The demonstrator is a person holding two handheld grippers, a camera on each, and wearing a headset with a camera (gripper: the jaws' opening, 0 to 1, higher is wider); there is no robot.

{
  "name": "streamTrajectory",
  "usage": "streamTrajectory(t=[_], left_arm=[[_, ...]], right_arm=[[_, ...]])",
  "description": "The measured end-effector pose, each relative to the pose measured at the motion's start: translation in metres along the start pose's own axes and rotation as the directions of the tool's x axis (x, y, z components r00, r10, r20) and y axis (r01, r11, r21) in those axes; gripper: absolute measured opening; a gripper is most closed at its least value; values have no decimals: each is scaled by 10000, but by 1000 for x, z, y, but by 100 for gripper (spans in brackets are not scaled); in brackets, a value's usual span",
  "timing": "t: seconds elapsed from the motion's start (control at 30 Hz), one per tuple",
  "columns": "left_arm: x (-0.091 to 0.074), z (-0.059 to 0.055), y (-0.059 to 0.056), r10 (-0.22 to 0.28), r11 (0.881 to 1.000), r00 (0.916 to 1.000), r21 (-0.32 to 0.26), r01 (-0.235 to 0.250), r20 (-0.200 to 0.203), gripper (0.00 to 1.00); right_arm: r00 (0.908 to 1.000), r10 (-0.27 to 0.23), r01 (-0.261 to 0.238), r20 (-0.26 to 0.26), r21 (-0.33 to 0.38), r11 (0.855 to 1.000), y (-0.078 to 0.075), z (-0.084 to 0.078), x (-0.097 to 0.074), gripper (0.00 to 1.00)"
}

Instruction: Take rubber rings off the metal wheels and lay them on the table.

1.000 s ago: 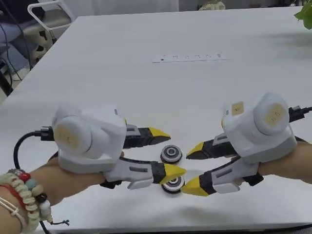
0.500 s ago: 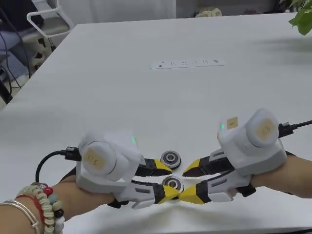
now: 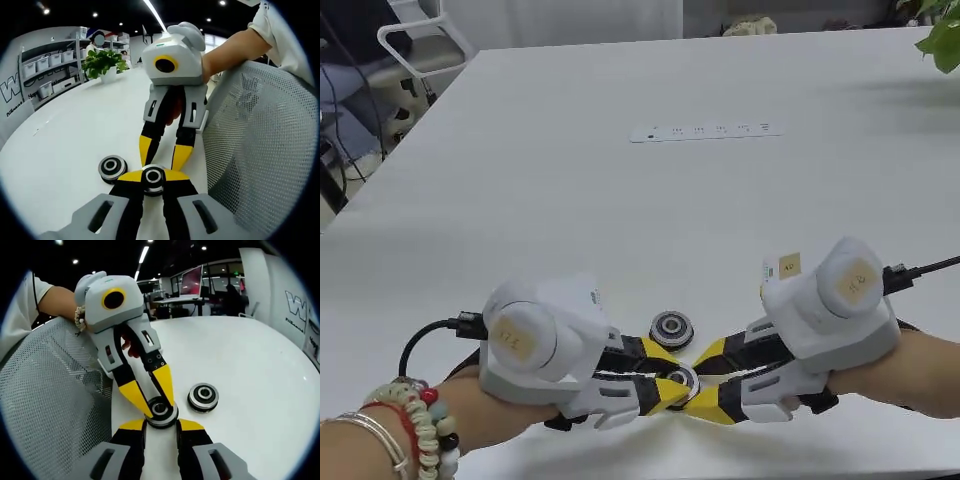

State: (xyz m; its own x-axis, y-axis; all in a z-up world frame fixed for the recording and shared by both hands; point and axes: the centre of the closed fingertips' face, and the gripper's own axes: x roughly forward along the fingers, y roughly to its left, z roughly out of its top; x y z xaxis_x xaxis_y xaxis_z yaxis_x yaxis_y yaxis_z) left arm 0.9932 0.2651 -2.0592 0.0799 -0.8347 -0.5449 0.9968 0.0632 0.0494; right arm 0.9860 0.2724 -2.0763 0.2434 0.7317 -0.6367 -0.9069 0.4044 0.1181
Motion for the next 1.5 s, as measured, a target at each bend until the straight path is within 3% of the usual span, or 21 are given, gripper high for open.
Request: streamTrajectory(t=[0.5, 0.57, 0.63, 0.67, 0.73, 0.83, 0.93, 1.0, 1.13, 1.5], left_arm=[[3, 3, 1, -51, 10000, 9995, -57, 53, 312, 8], [4, 4, 1, -52, 10000, 9995, -63, 54, 327, 8], [4, 4, 0, -37, 10000, 9994, -86, 40, 346, 8], [4, 4, 0, -33, 10000, 9994, -83, 36, 353, 8], [4, 5, 0, -22, 10000, 9993, -92, 25, 362, 8], [5, 5, 0, -19, 10000, 9993, -96, 23, 374, 8], [4, 5, 0, -27, 10000, 9993, -85, 30, 364, 8], [5, 5, 0, -30, 10000, 9993, -79, 33, 364, 8], [5, 5, 0, -35, 10000, 9994, -64, 37, 338, 8], [4, 5, 0, 21, 10000, 9994, -97, -18, 354, 8]], right_arm=[[9995, 112, -122, -311, -318, 9994, -1, -6, -6, 10], [9995, 20, -25, -303, -161, 9999, -2, -5, -6, 14], [9998, -49, 46, -217, -171, 9998, -1, -3, -4, 28], [9998, -97, 93, -144, -256, 9996, -1, -1, -2, 30], [9998, -168, 166, -62, -289, 9994, 1, 0, 0, 27], [9996, -258, 258, 131, -14, 9997, 0, 3, 6, 30], [9988, -498, 499, 31, -233, 9985, -4, 2, 6, 26], [9995, -307, 307, 102, -25, 9995, -4, 3, 4, 25], [9997, -214, 211, -78, -375, 9991, -3, 1, 1, 23], [9997, -5, -8, -255, -521, 9986, -3, -3, -5, 17]])
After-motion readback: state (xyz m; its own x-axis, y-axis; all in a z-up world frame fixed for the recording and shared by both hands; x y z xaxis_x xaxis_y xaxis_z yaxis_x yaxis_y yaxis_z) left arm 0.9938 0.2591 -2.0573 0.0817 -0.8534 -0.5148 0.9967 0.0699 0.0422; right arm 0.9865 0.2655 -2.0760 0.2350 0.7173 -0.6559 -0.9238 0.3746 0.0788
